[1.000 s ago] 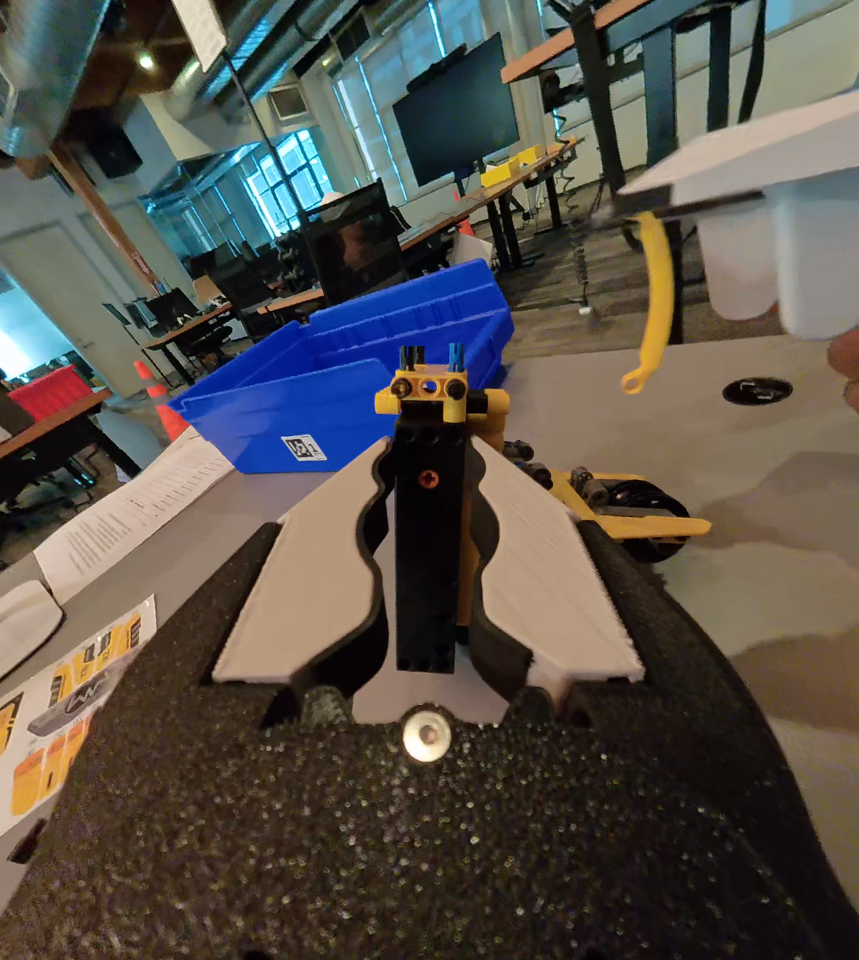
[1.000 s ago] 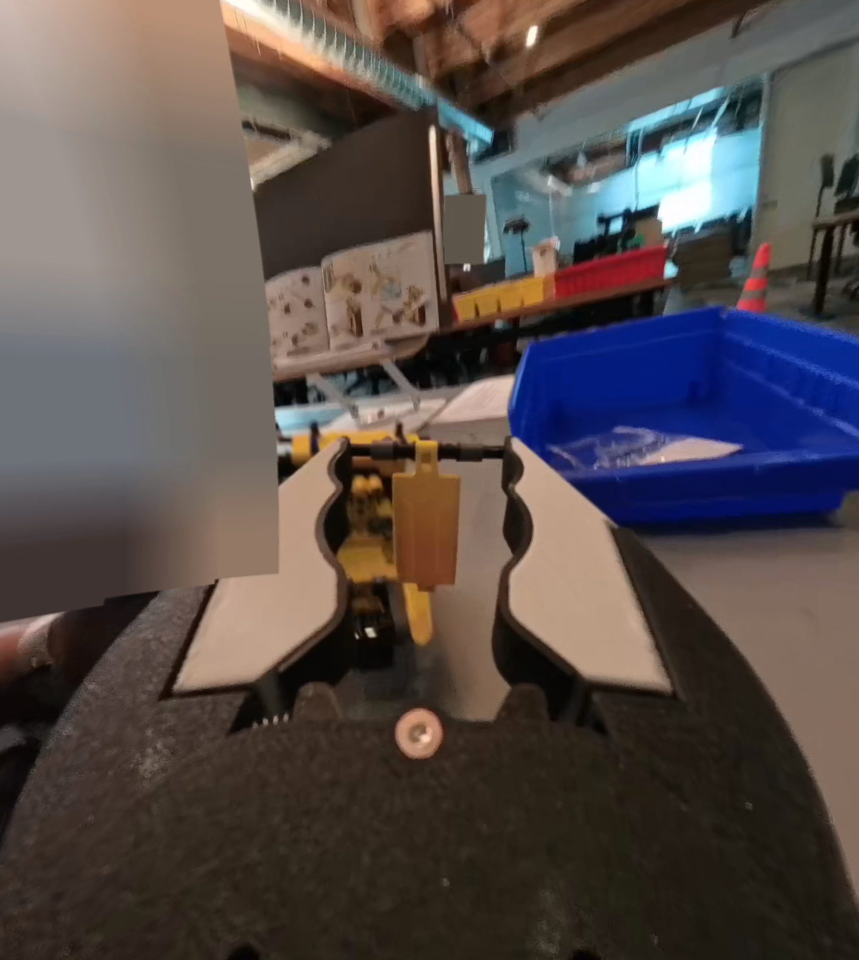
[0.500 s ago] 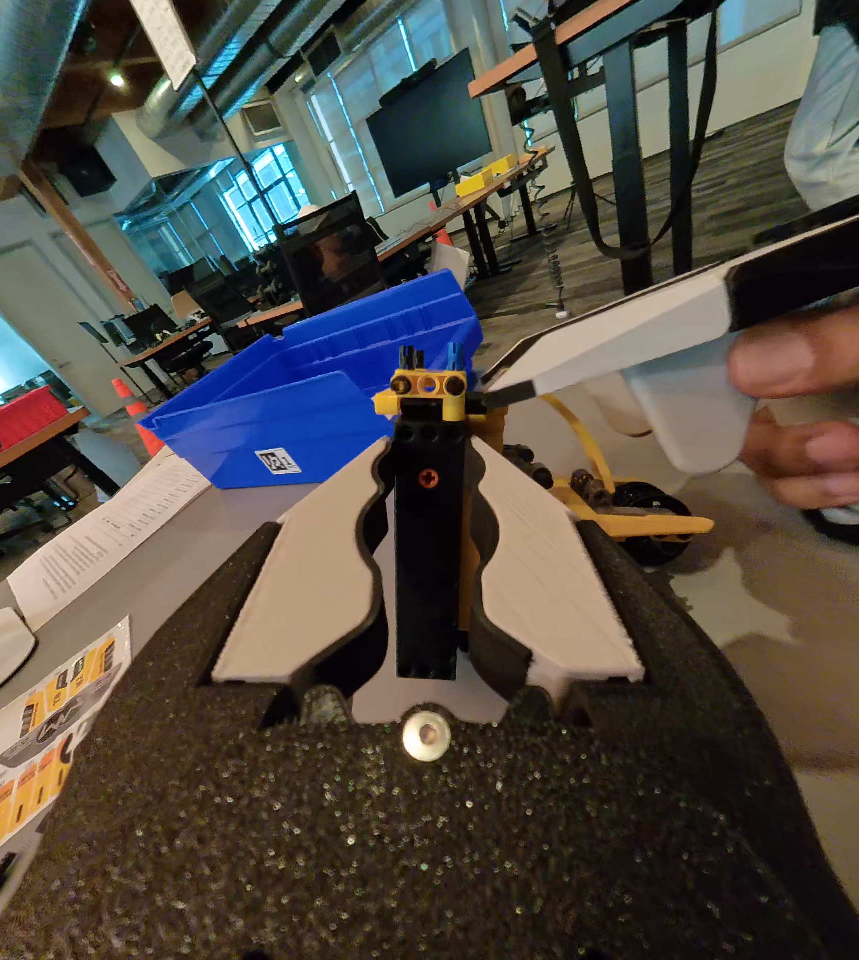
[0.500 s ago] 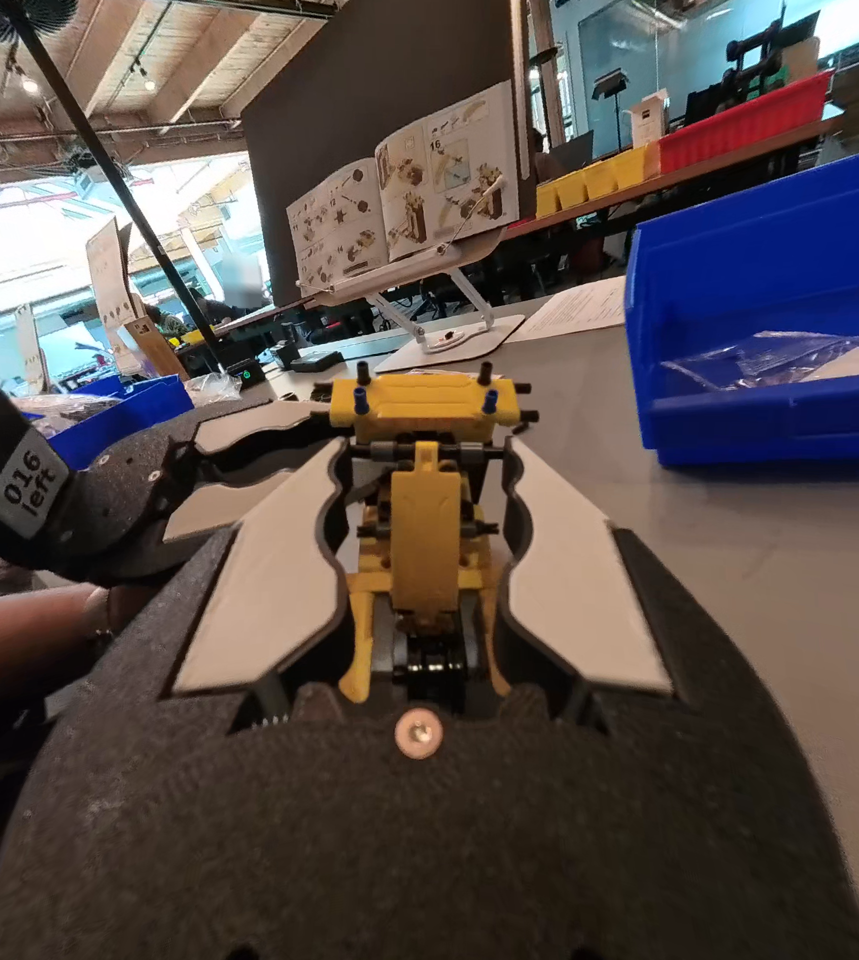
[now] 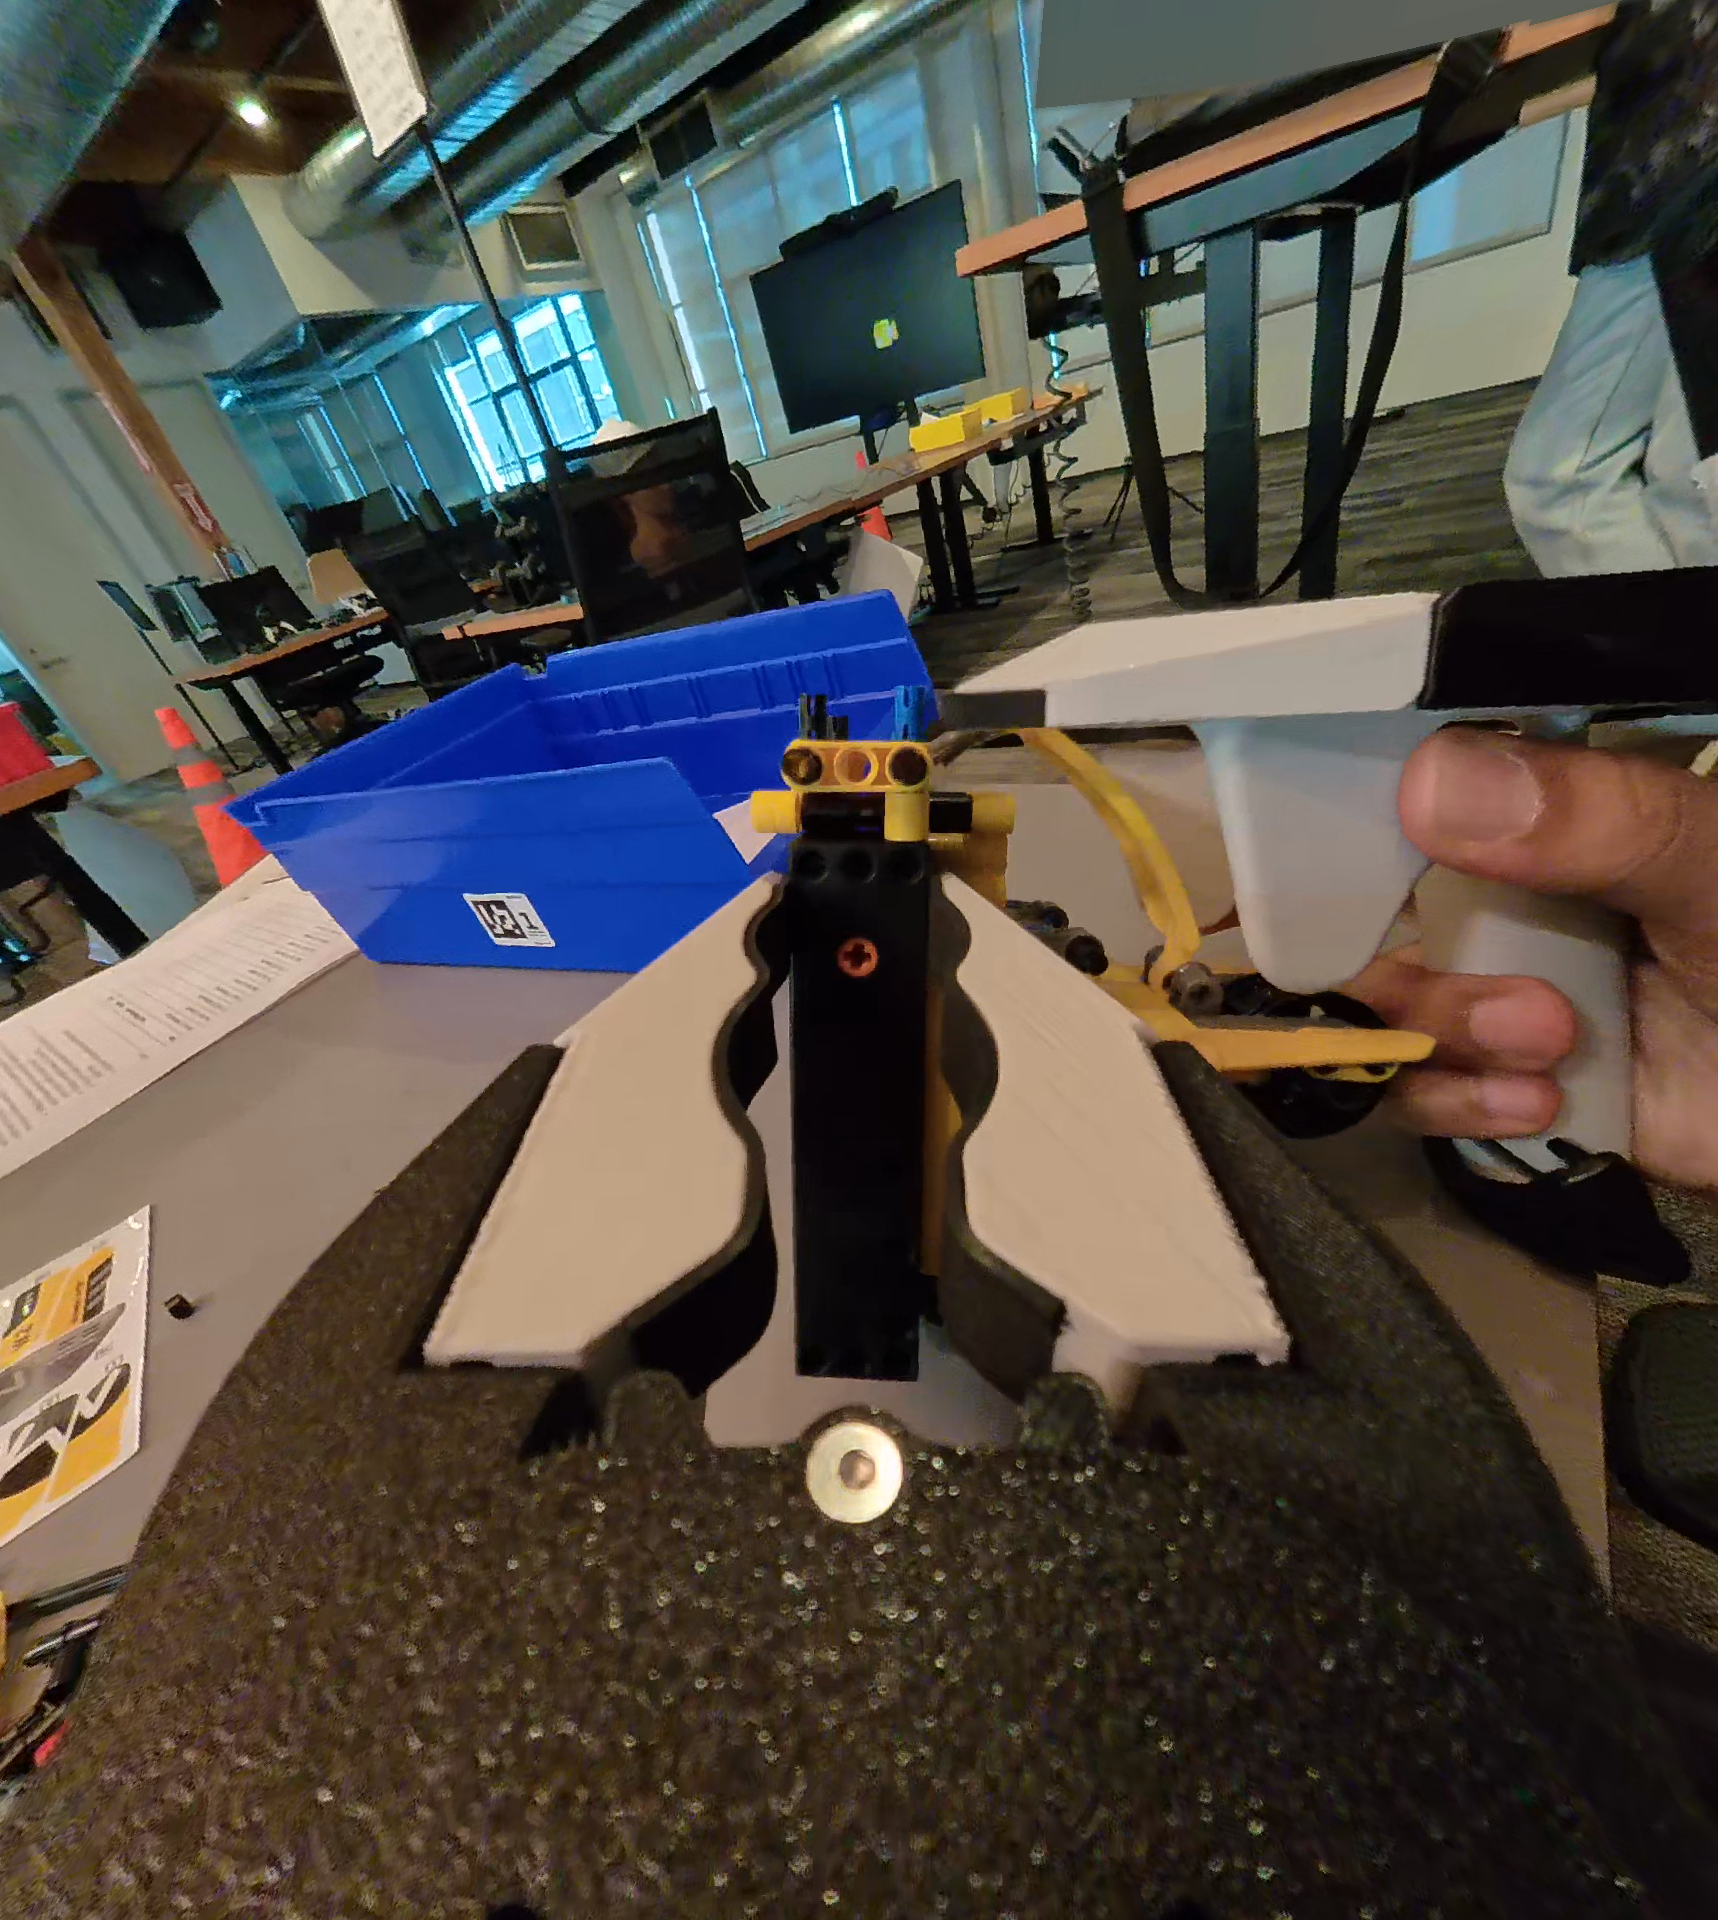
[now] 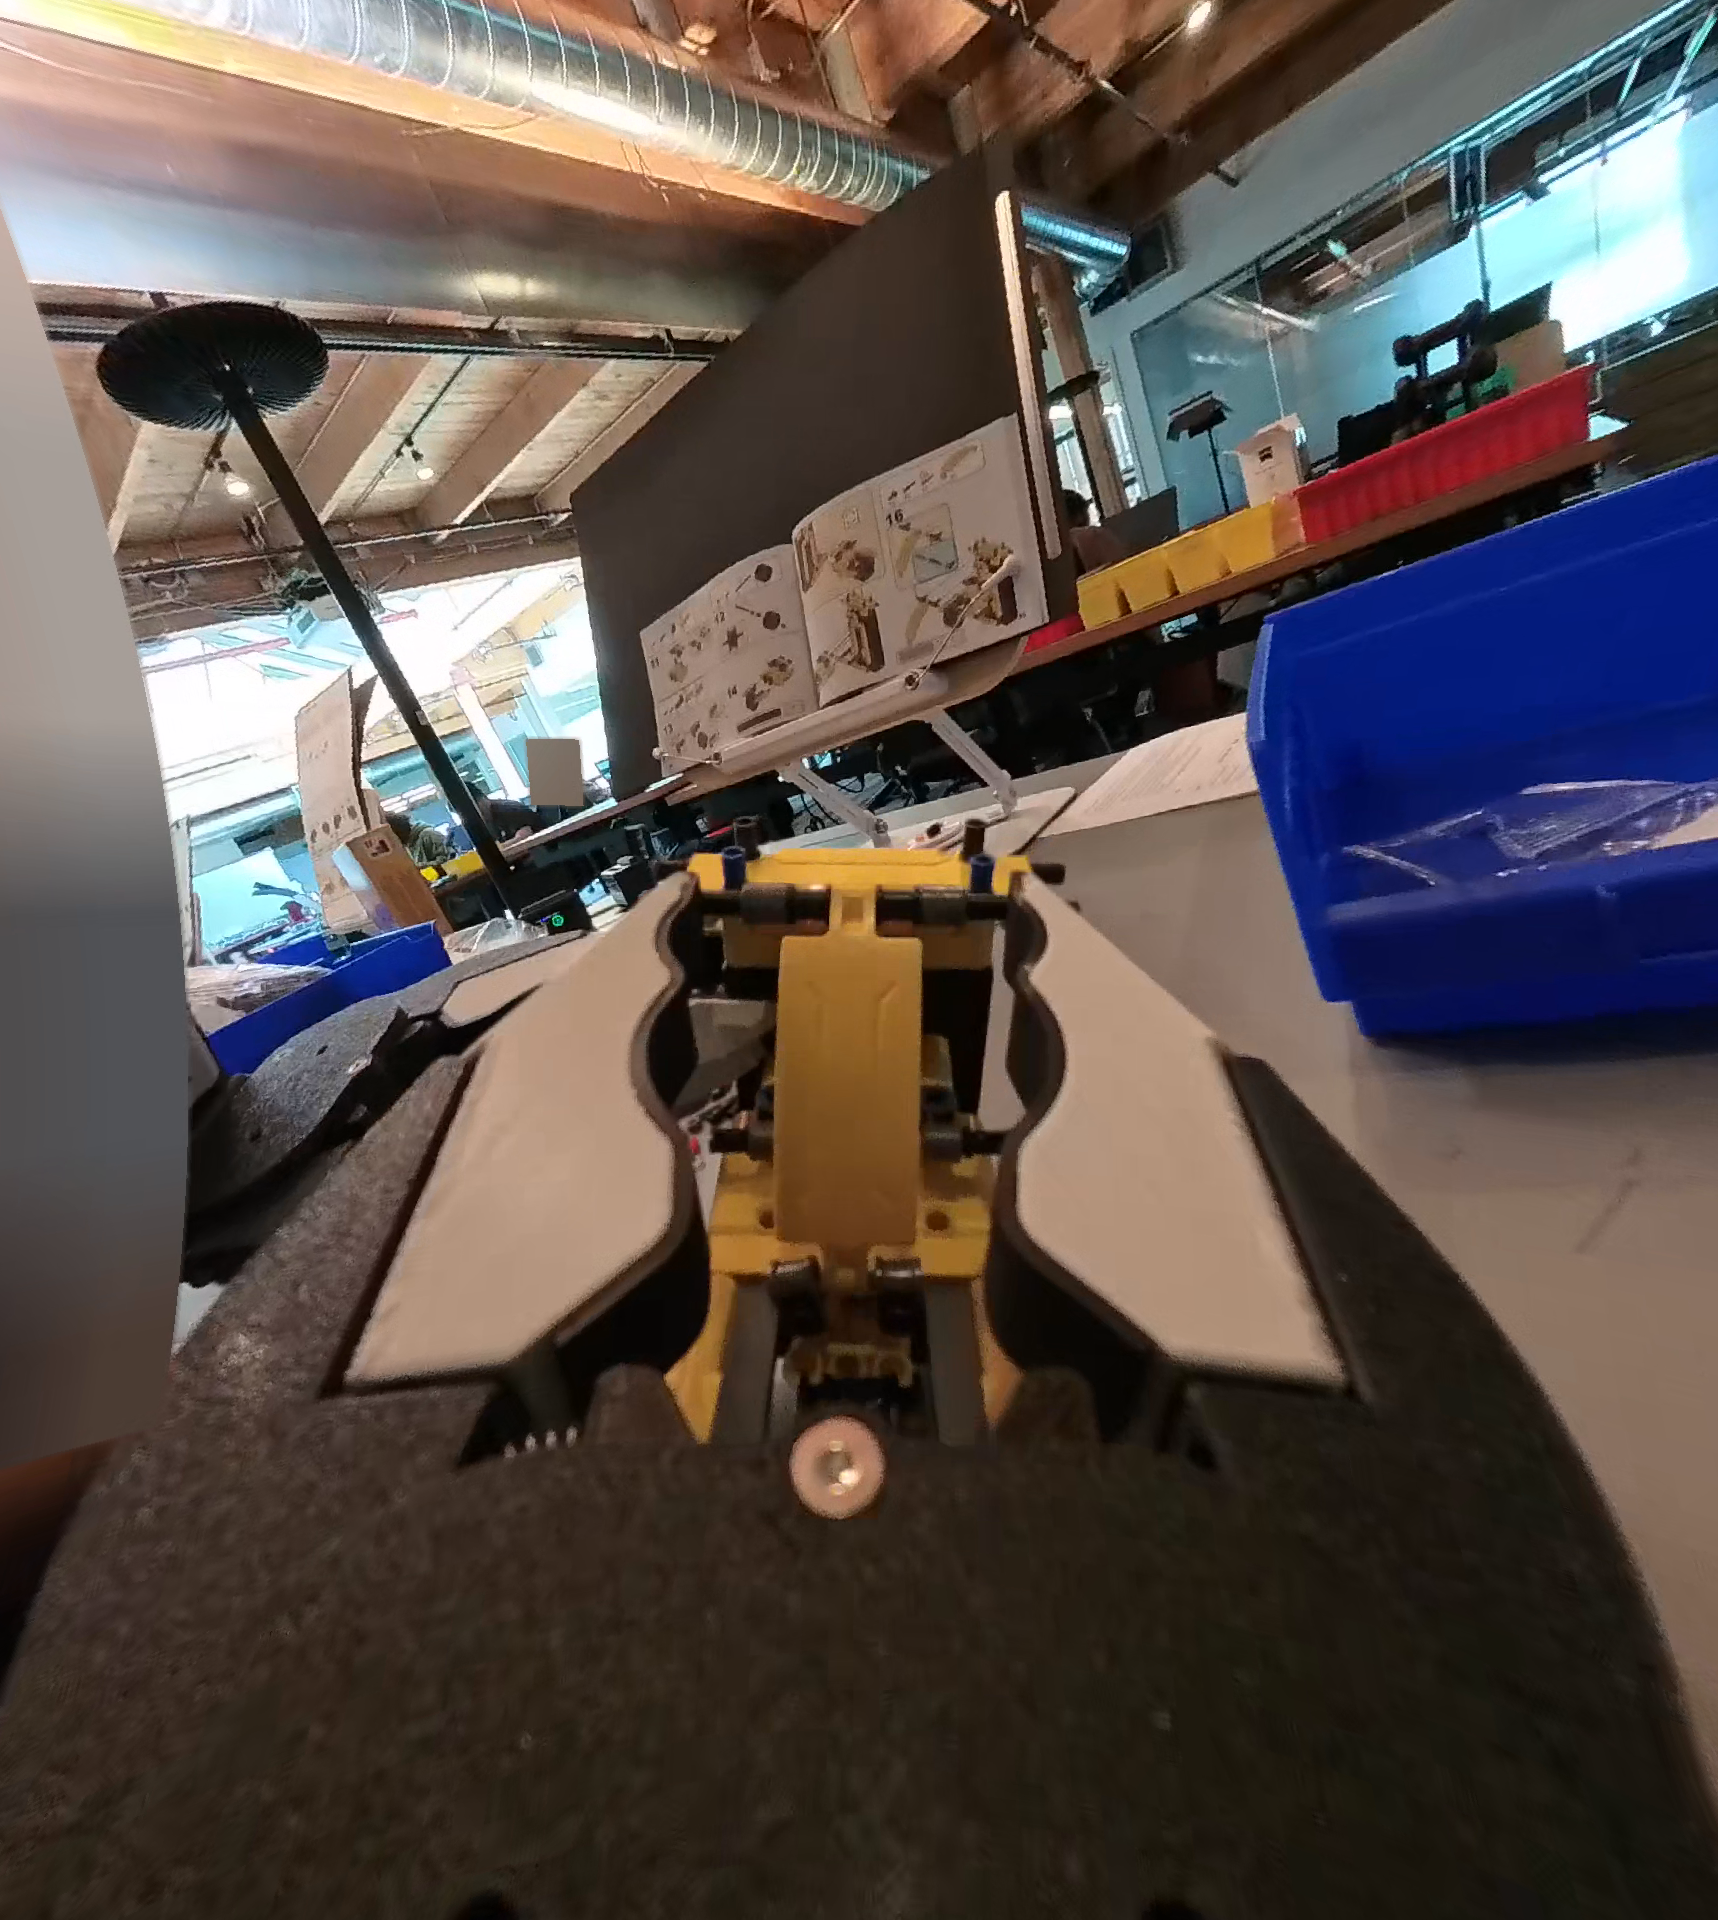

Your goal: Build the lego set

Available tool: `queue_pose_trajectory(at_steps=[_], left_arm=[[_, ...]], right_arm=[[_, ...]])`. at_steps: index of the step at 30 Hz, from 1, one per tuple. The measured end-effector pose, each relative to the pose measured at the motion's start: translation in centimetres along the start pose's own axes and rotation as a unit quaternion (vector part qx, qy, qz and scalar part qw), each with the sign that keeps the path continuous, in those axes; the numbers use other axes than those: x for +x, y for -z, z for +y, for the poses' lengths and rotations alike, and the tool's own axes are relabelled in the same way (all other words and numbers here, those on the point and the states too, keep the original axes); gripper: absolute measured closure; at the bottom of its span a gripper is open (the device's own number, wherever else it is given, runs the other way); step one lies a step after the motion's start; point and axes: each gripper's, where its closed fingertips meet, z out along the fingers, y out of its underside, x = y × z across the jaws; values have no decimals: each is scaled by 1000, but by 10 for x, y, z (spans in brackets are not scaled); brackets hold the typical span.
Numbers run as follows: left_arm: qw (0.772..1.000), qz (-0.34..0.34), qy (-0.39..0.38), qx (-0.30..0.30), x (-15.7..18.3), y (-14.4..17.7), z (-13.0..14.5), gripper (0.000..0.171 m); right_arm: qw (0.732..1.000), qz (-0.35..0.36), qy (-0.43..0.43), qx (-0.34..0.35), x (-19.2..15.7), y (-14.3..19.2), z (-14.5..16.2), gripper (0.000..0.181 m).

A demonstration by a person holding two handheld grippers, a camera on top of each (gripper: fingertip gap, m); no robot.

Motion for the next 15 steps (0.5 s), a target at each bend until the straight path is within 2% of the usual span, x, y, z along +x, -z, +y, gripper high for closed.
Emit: queue_pose_trajectory(at_steps=[4,9,15], left_arm=[[1000,3,0,3,1,1,-1,148],[1000,3,16,2,-2,1,0,148],[1000,8,18,2,-2,1,0,148]], right_arm=[[1000,1,-3,-8,1,0,1,124],[998,0,-7,-57,1,-2,14,124],[998,1,7,-68,0,-1,16,124]])
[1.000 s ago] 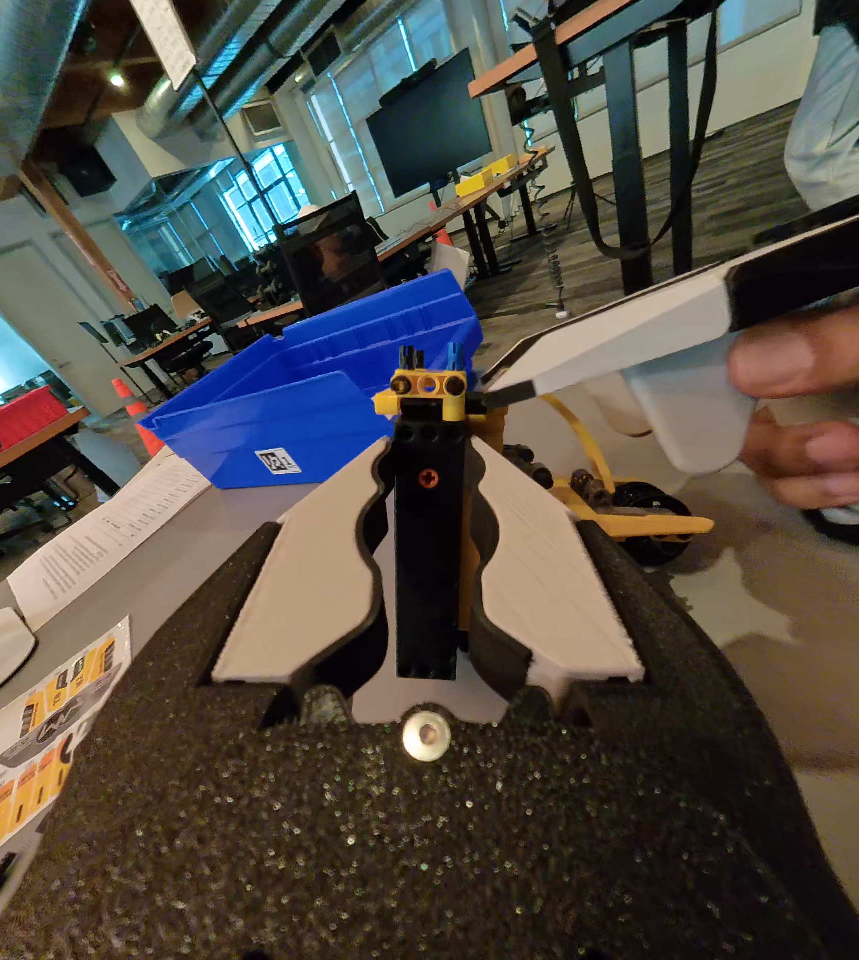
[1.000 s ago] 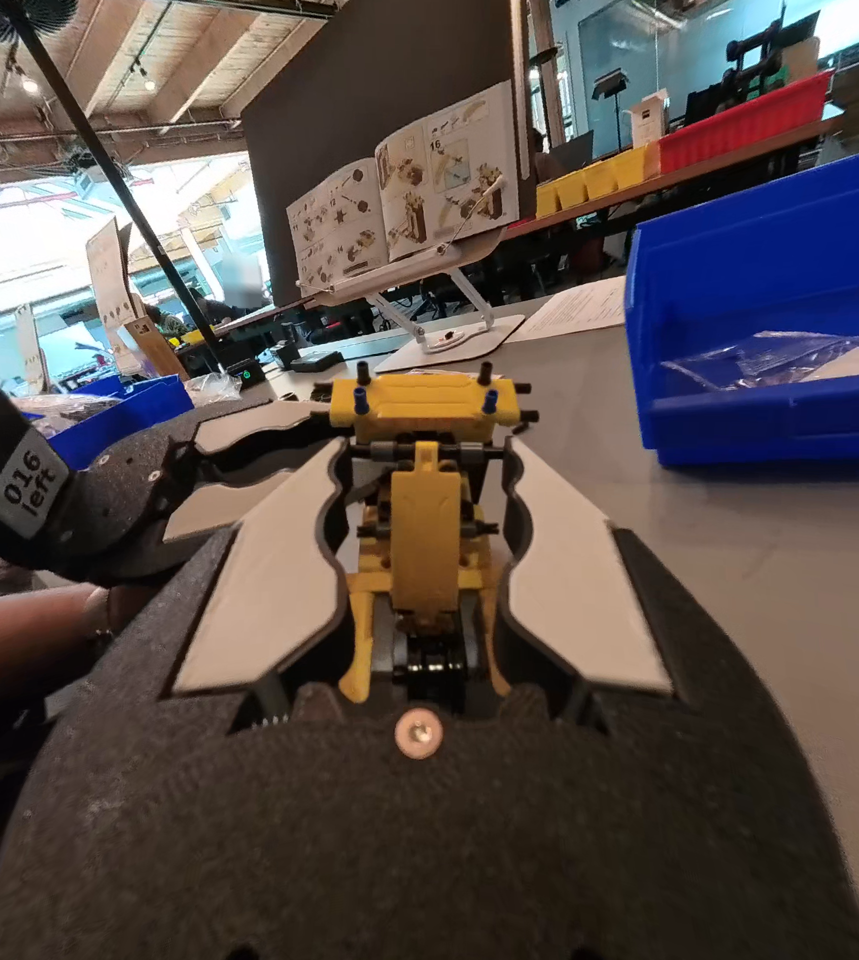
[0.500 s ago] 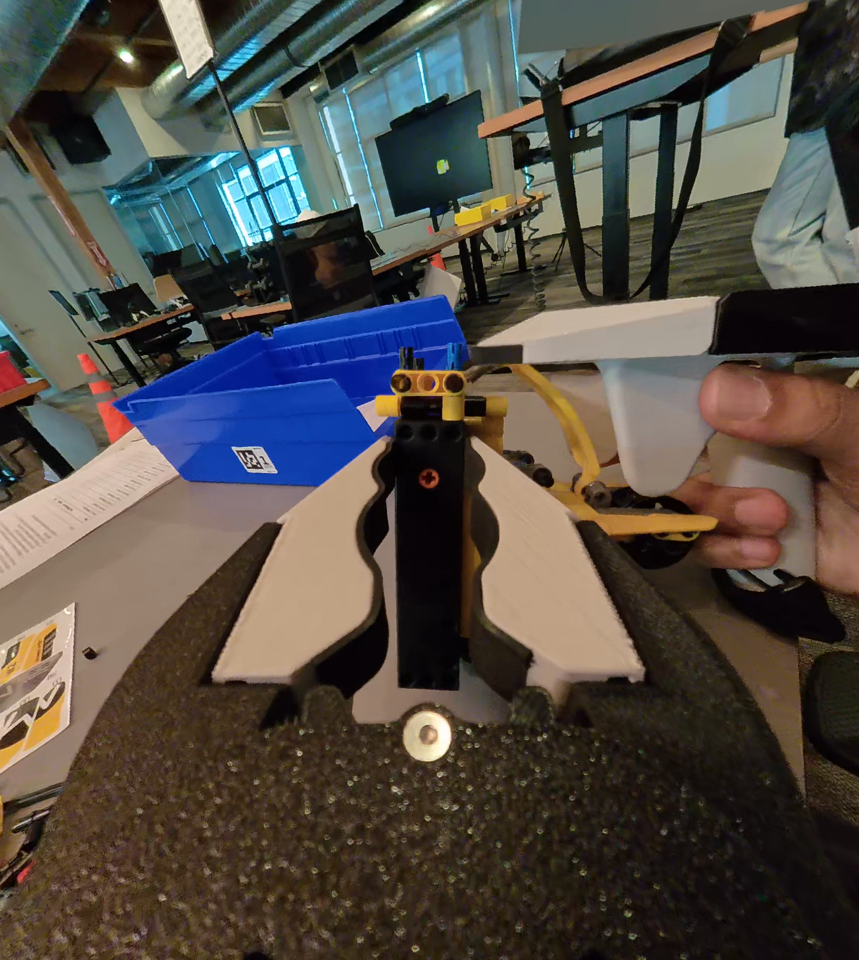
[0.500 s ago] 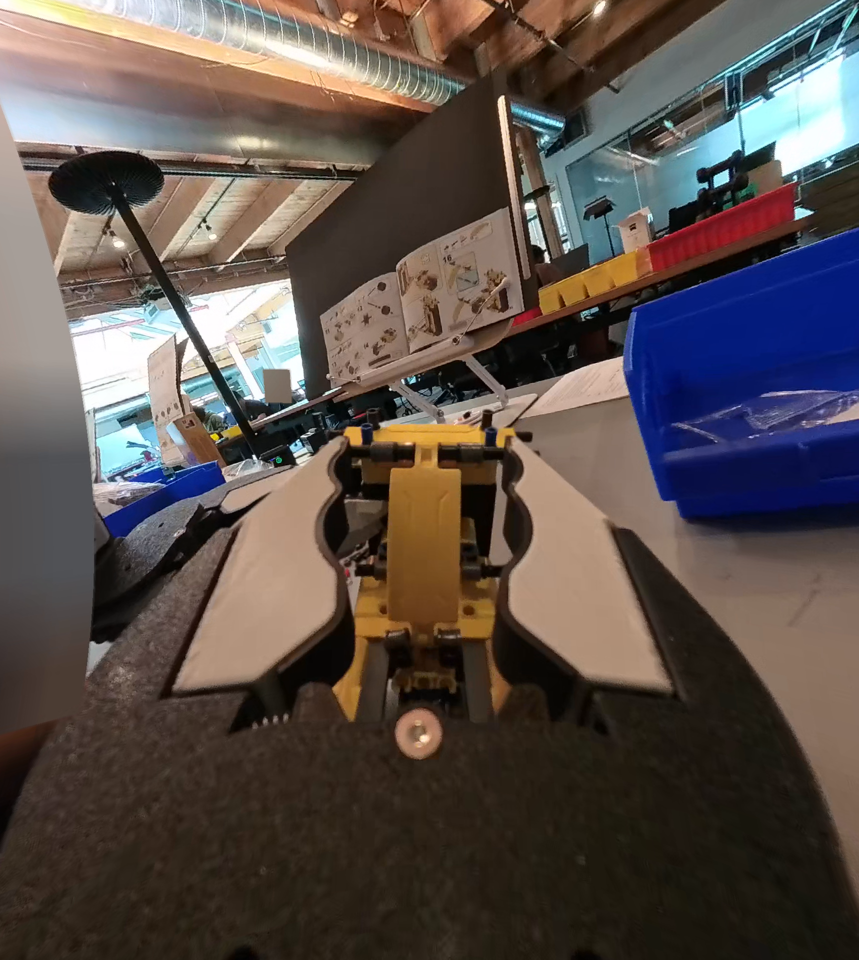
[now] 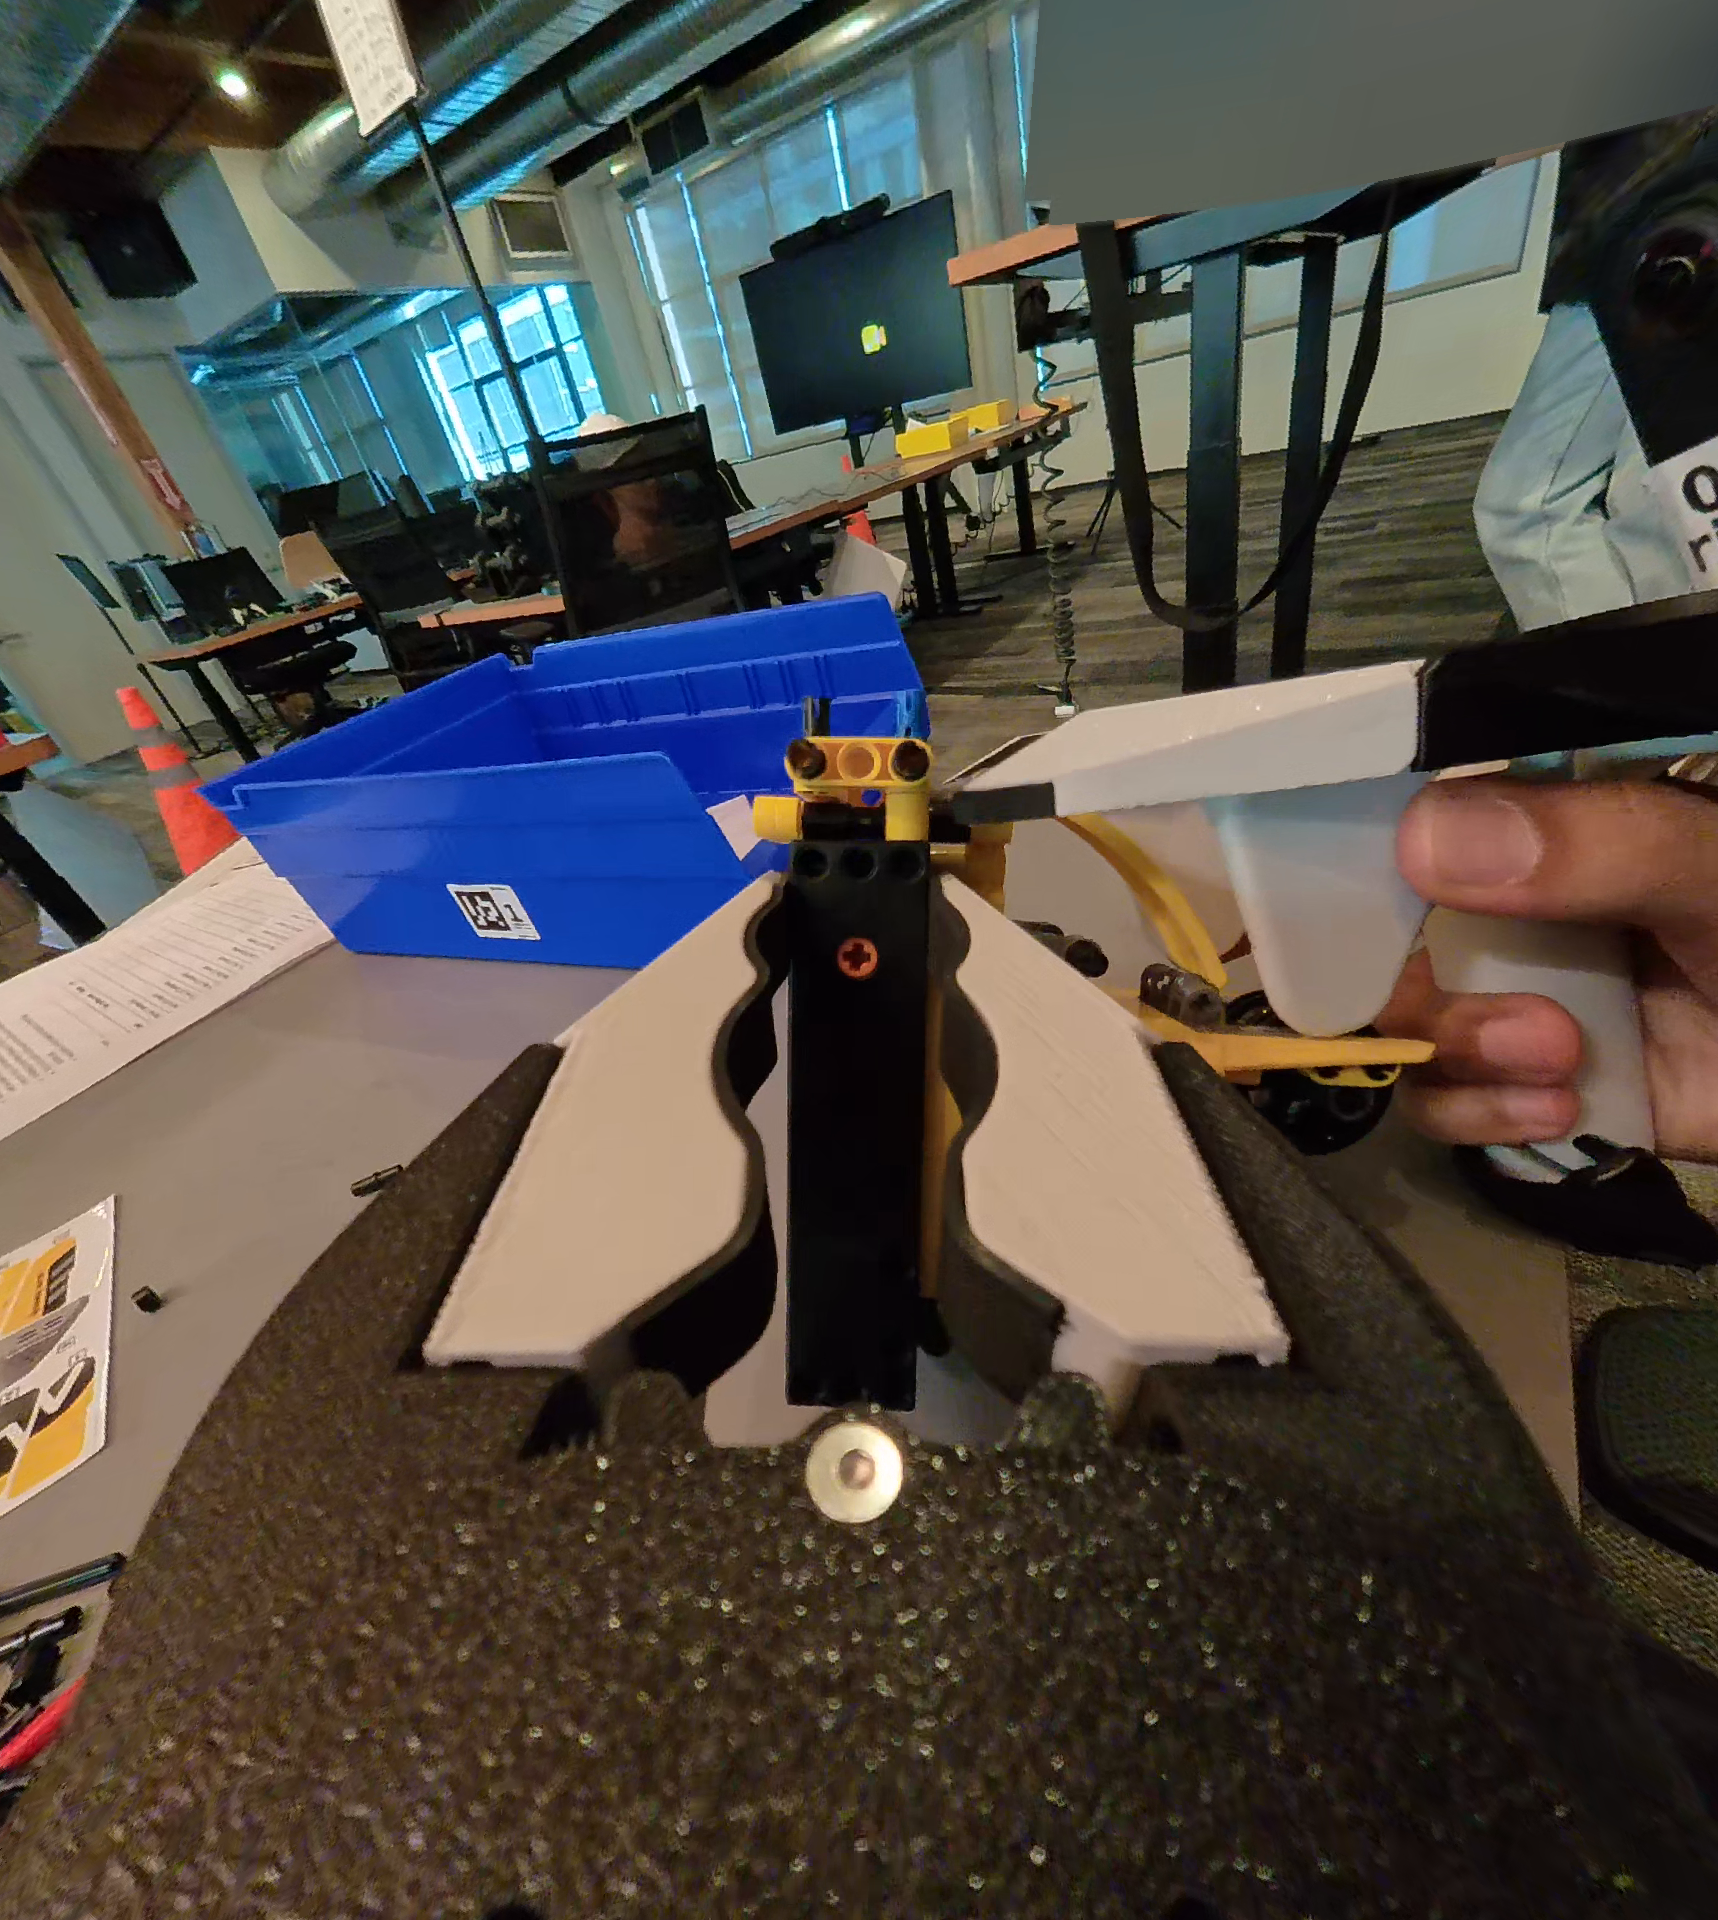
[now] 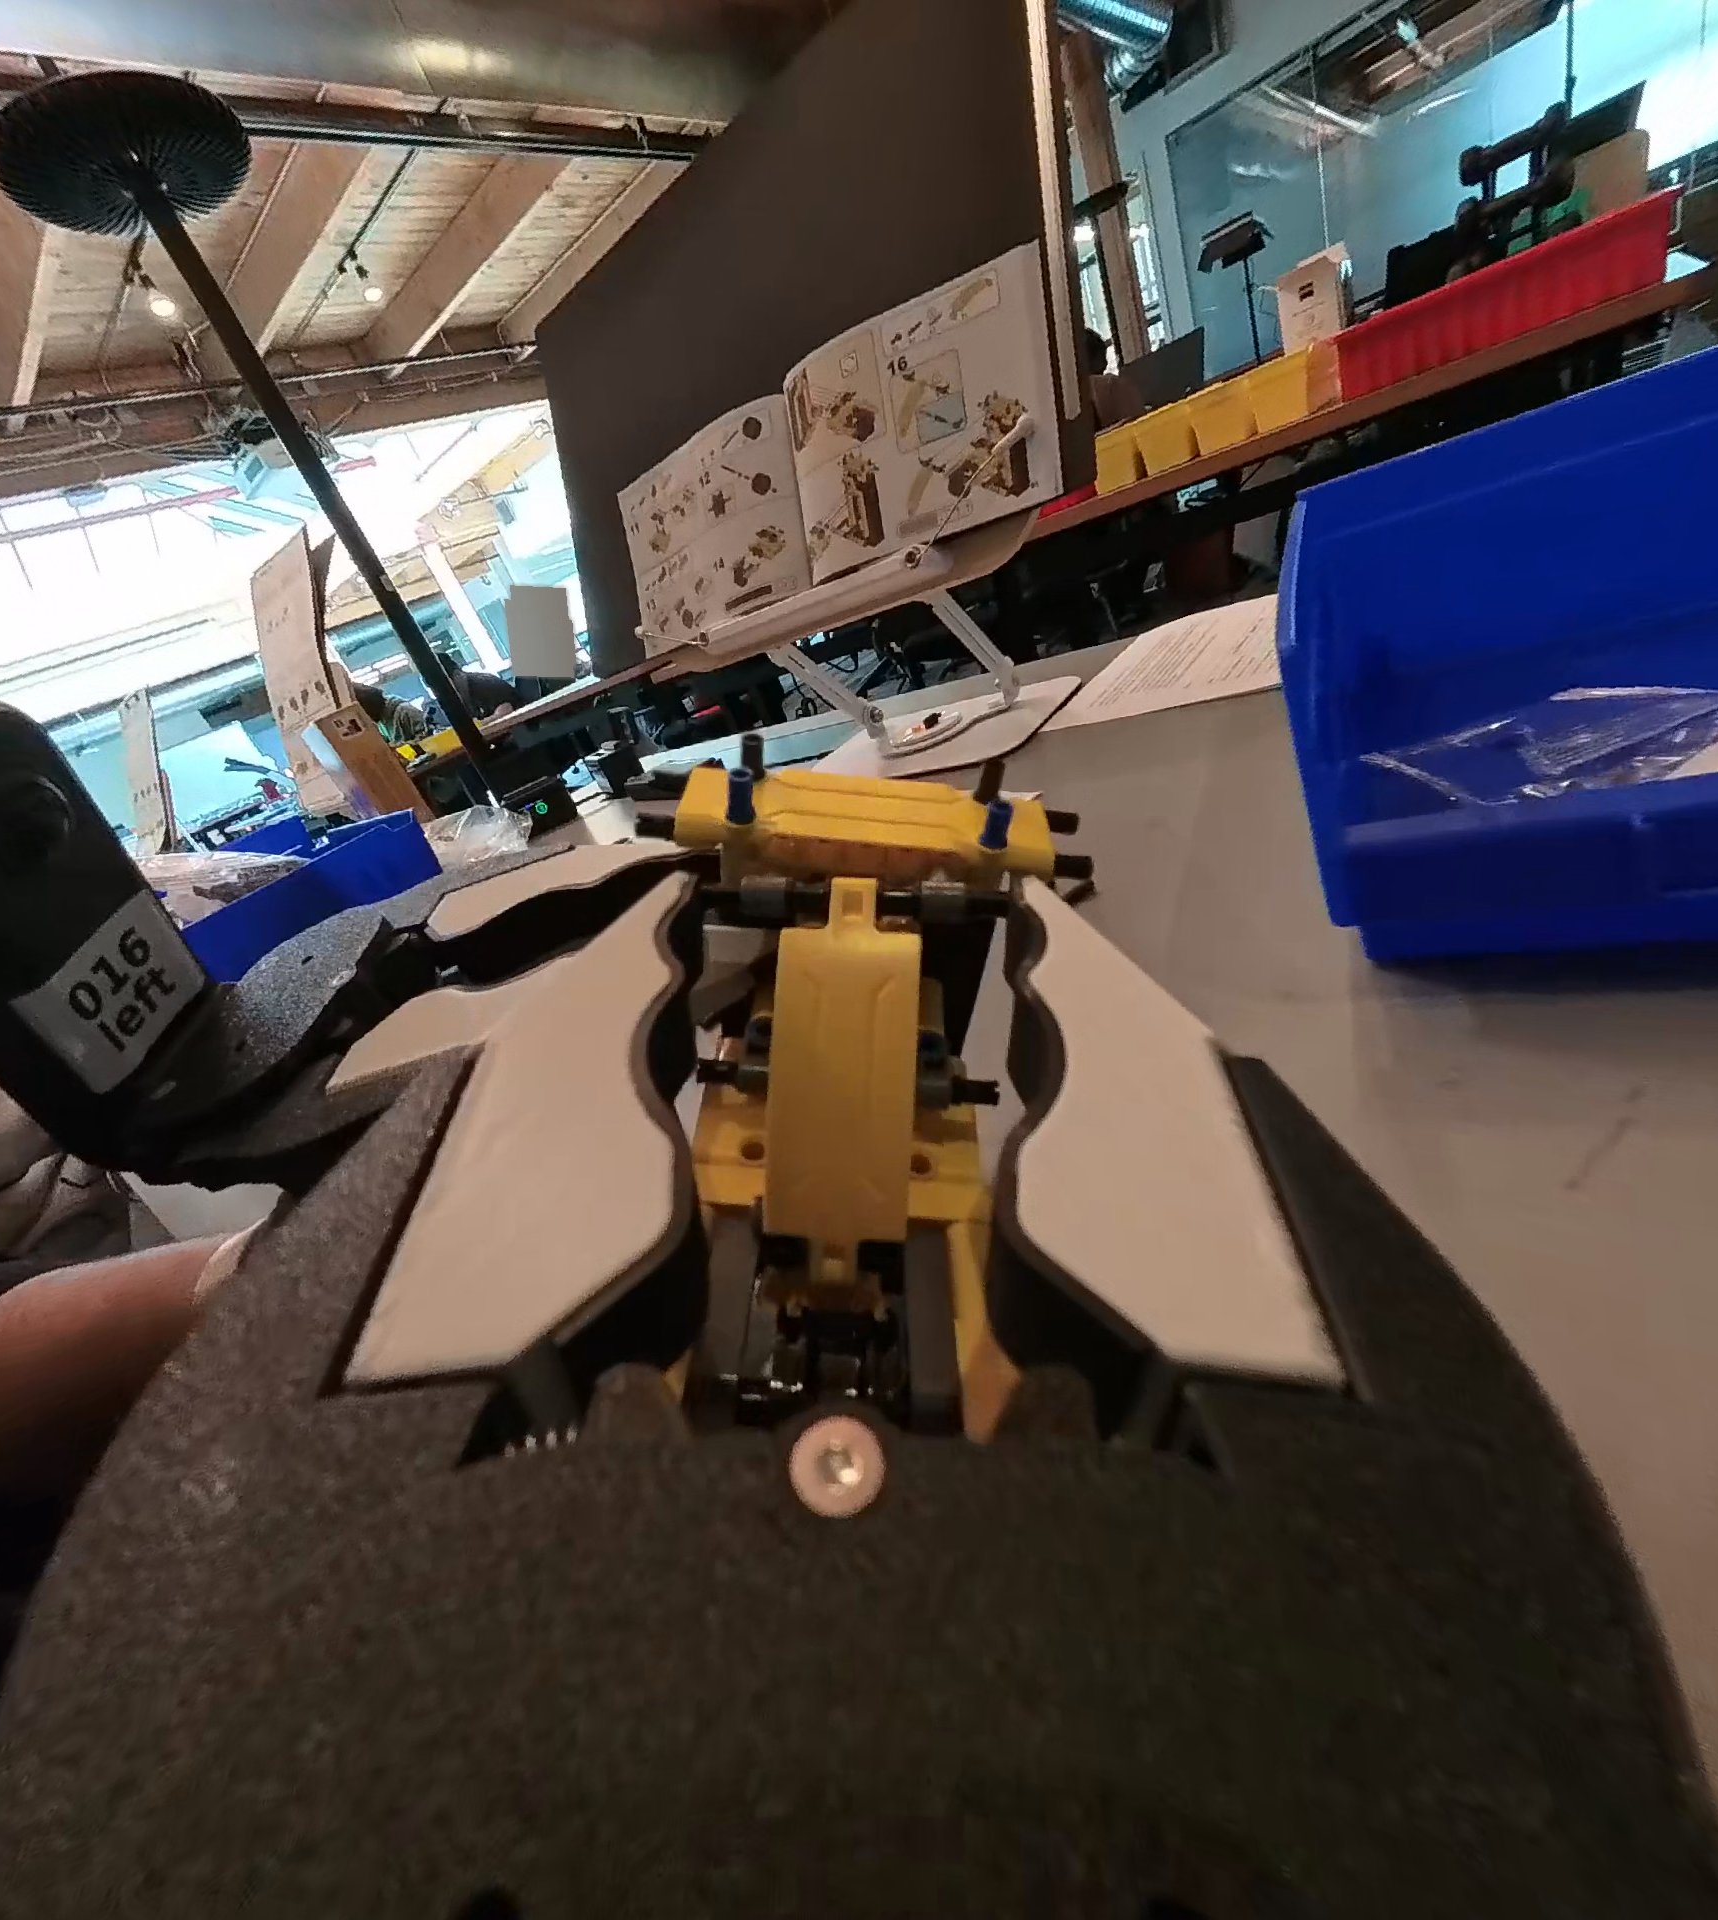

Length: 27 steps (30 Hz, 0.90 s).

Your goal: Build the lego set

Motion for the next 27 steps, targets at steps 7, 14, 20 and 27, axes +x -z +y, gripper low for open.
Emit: queue_pose_trajectory(at_steps=[7,14,20,27], left_arm=[[1000,2,-9,-4,2,-1,1,147],[1000,2,6,-2,-1,-1,1,147],[1000,-4,6,-11,-3,-3,3,147],[982,-68,-173,-42,-16,-2,16,147]], right_arm=[[999,8,18,-35,4,4,6,124],[999,12,-5,-38,11,6,7,132],[999,29,2,-29,20,11,2,132],[986,119,90,-71,53,29,1,132]])
